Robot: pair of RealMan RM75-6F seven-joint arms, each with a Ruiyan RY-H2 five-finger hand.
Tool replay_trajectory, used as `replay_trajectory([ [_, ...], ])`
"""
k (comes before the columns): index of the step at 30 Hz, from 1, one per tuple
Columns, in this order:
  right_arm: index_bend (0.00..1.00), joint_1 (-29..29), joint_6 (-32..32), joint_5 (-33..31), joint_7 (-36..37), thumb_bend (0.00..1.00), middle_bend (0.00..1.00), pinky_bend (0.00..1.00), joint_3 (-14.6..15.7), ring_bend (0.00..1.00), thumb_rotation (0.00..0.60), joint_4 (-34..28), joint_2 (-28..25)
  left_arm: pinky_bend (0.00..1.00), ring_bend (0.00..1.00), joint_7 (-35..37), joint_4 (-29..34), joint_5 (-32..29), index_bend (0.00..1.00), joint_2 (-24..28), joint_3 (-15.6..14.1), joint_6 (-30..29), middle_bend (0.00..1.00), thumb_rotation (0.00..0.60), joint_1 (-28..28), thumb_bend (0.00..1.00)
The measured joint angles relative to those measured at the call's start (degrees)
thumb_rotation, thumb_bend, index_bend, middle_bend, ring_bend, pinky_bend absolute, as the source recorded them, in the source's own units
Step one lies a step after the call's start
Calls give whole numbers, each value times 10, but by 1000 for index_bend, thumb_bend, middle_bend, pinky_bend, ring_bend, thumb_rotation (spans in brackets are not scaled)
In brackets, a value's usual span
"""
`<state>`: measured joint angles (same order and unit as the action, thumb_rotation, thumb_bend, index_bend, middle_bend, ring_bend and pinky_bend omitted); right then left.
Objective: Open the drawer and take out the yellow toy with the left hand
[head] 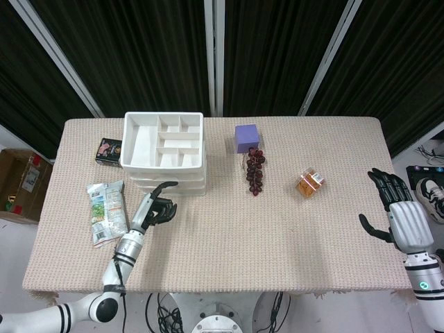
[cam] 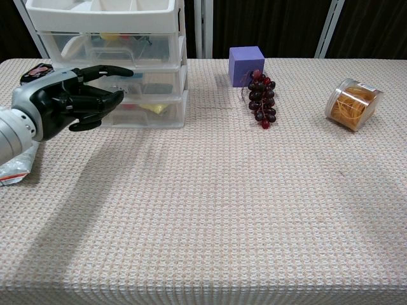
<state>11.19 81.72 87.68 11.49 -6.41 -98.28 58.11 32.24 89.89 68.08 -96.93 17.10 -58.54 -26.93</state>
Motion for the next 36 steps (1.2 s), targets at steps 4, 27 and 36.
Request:
replay_trajectory([
  [4, 0, -2, 3, -1, 0, 287, 29, 0, 1, 0, 600, 0, -2, 1000, 910, 6, -12, 2, 186, -22, 6, -26, 815, 600, 0, 458],
  [27, 0, -12, 11, -3, 5, 287, 30, 0, 6, 0, 600, 7, -2, 1000, 906, 164, -47, 27, 322, -56, 24, -20, 809, 600, -6, 460],
  [36, 0, -13, 10, -5, 4, 286, 30, 0, 6, 0, 600, 6, 0, 1000, 908, 222, -65, 24, 479, -59, 36, -3, 814, 600, -8, 466],
])
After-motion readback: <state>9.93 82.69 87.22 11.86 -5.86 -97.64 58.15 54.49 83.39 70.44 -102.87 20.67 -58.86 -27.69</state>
